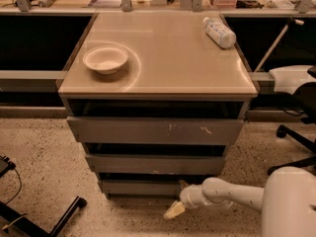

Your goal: Open bottom drawer

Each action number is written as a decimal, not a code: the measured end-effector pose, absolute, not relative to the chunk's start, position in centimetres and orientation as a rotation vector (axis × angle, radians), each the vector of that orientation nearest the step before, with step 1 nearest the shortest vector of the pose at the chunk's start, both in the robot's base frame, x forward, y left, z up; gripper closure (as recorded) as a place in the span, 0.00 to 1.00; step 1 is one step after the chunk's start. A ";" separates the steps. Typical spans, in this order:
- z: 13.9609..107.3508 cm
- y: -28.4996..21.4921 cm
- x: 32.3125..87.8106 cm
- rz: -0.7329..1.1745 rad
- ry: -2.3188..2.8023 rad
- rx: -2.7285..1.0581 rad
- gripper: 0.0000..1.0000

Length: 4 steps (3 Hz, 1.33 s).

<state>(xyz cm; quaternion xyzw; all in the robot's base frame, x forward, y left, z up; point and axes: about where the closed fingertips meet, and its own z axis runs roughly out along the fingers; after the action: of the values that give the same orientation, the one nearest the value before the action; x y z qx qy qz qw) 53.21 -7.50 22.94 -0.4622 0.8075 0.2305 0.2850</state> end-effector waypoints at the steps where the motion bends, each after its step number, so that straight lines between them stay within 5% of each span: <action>1: 28.8 -6.8 52.9 0.560 2.100 -1.289 0.00; 4: 26.0 -7.8 56.0 0.437 2.113 -1.229 0.00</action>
Offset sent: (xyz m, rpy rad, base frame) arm -0.0018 0.0049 0.0397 -0.0112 -0.0466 0.0171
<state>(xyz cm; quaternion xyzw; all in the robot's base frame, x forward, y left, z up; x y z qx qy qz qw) 56.03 -7.76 25.98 -0.4684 0.8053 0.1665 0.3230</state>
